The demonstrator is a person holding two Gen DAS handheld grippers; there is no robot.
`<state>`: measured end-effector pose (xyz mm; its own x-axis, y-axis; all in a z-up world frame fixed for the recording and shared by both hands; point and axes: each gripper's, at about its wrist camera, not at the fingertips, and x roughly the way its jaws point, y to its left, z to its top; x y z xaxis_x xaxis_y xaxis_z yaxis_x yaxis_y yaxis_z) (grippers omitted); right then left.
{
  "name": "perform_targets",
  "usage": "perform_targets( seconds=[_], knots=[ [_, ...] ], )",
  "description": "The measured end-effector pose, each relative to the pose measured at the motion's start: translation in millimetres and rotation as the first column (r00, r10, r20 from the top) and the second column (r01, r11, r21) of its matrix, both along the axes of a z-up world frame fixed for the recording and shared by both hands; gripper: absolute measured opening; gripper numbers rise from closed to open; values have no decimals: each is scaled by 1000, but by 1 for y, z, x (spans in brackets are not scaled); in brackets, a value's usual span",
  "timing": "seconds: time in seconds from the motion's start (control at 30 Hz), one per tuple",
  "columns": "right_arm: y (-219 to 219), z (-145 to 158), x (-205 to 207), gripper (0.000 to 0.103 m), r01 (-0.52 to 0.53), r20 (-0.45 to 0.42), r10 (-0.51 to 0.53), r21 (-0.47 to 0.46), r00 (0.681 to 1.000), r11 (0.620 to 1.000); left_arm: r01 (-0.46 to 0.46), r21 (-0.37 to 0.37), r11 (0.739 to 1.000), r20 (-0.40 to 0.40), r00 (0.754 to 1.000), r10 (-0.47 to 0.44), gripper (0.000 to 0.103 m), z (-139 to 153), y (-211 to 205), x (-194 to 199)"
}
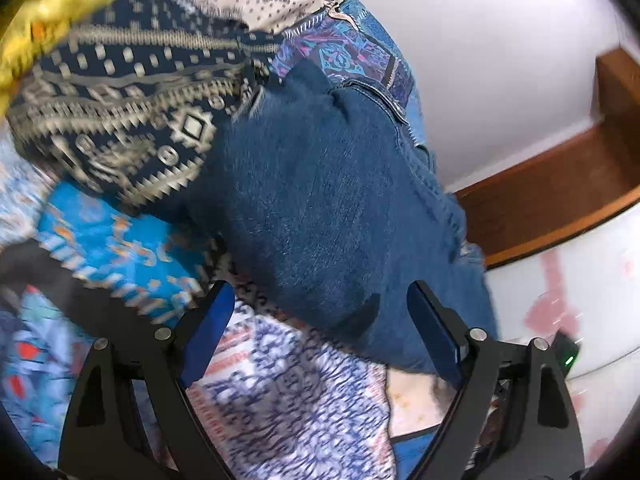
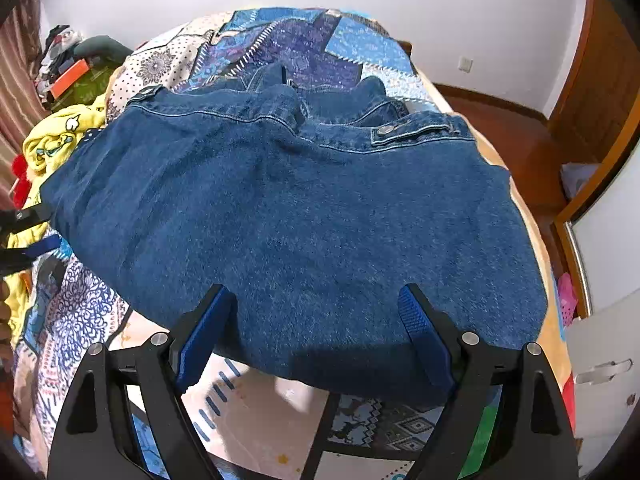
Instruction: Fold large clothes
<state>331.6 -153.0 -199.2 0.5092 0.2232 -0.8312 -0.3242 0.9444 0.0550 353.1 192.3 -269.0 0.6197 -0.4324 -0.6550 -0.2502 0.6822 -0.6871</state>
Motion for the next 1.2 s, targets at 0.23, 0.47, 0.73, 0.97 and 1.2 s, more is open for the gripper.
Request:
perform_targets(
  seconds=[0.23,0.47,0.73,0.97,1.2],
  knots=[
    [5,-4,2,90,2,14,-2,-8,1000,1000,-19,-113,993,21,1000,22,72,-24,7,36],
    [9,-5,3,91,2,1,-2,-17,1000,1000,-68,-92,993,44,996,73,63,-24,14,72],
    [12,19,-4,91,39,-27,-39,6,999,999,-60,-8,998,155,986,61,25,31,13,47],
    [47,56,-13,91,13,22,-15,75,1000,997,-128,118,985,318,944,85,25,100,23,-16],
    [139,35,-16,91,-160,-31,164,100,986,982,-176,227,958,301,948,103,25,112,43,-58]
  ],
)
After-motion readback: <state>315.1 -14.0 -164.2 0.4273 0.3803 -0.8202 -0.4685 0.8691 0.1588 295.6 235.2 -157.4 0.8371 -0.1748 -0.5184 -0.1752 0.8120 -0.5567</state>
